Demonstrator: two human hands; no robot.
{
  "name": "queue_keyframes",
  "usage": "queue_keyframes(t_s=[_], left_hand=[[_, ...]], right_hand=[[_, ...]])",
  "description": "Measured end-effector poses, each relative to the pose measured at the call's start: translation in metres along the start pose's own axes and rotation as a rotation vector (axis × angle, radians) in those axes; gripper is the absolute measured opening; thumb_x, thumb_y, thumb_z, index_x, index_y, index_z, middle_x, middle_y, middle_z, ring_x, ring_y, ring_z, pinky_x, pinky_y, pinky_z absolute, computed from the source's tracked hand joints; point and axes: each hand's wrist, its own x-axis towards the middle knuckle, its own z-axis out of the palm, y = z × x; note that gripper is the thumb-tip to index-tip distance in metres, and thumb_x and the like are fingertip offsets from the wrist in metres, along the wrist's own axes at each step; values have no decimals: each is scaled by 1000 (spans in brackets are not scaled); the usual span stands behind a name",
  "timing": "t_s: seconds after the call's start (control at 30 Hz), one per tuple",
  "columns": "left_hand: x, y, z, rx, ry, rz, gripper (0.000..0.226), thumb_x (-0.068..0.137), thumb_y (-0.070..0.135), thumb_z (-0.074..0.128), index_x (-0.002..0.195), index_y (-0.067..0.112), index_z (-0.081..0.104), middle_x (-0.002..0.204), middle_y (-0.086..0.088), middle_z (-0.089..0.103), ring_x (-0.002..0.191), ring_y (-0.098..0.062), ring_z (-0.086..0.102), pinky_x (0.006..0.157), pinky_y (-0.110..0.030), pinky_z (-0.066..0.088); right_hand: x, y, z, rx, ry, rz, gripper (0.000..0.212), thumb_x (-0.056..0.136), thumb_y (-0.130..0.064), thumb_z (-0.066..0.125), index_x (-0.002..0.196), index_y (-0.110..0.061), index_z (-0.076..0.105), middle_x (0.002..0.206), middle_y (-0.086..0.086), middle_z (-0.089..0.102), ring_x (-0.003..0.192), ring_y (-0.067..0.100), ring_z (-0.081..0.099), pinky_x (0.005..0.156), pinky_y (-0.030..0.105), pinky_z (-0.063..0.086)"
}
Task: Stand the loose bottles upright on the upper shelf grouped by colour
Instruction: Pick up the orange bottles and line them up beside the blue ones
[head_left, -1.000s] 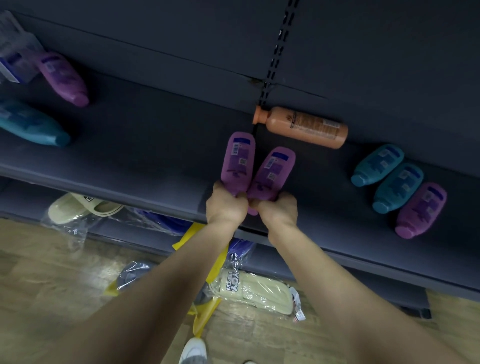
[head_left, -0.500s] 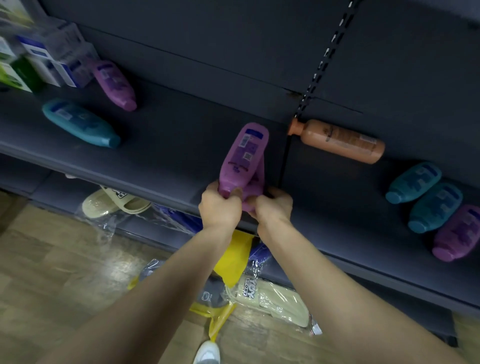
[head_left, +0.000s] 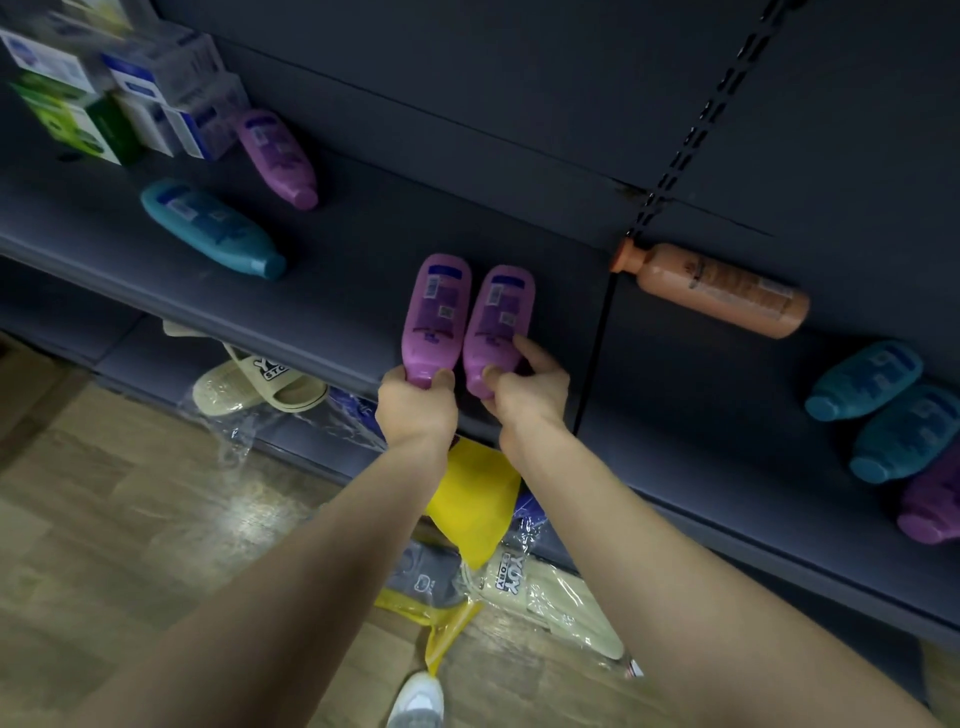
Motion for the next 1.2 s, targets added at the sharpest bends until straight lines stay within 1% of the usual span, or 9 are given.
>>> queue_keyframes(t_s=[0.13,0.2,0.27,0.33,0.47,0.6,0.73,0.83,1.2], left_hand=[[0,-1,-1,120,-12,45,20,87,14,58,106,8,53,83,-5,57,71,-19,53,67,-31,40],[-4,-2,2,182,-17,67,36,85,15,58,118,6,49,109,-16,57,99,-32,54,86,-40,45],[-12,-2,5,264,-22,82,53,86,16,58,134,5,39,131,-19,43,122,-38,38,101,-42,34],[-21,0,6,301,-27,119,66,87,14,58,144,6,26,144,-17,28,131,-35,25,105,-39,25],[-37,0,15,392,-21,283,73,83,10,59,146,8,20,149,-16,17,133,-36,19,110,-36,18],[-56,2,32,522,-55,430,73,82,11,60,145,6,23,148,-18,20,134,-36,20,109,-35,15],[-74,0,49,627,-118,574,70,82,14,62,143,5,28,144,-19,25,131,-38,24,107,-37,18],[-87,-4,59,690,-181,626,69,83,14,60,144,9,27,144,-17,26,132,-35,24,108,-38,20],[-115,-24,88,914,-337,674,65,85,17,56,144,14,27,145,-11,24,132,-33,24,106,-38,23]], right_hand=[[1,2,-4,-54,-41,-7,57,84,8,57,134,-19,52,131,4,56,115,24,57,101,40,47],[0,4,-7,-72,-47,-17,54,85,8,54,133,-17,53,130,5,57,114,24,57,101,40,47],[-2,4,-13,-117,-35,-25,49,84,7,53,129,-13,57,125,8,61,108,24,59,100,39,48],[-3,2,-21,-154,-16,-32,48,84,6,51,128,-10,56,121,11,62,98,23,59,98,39,48],[1,-5,-40,-196,24,-10,56,85,-1,54,138,-13,46,129,10,57,114,27,58,100,43,47],[4,-15,-64,-269,32,-20,53,85,-2,54,136,-12,49,114,9,60,98,21,56,96,35,46],[1,-25,-87,-390,23,-82,47,84,0,53,129,-9,56,127,10,61,119,26,56,103,37,44],[-2,-30,-105,-462,24,-125,35,85,0,51,117,-6,62,120,15,64,115,30,57,99,40,46],[0,-34,-173,-656,13,-196,41,89,-6,49,130,-12,54,132,8,57,124,24,51,98,24,38]])
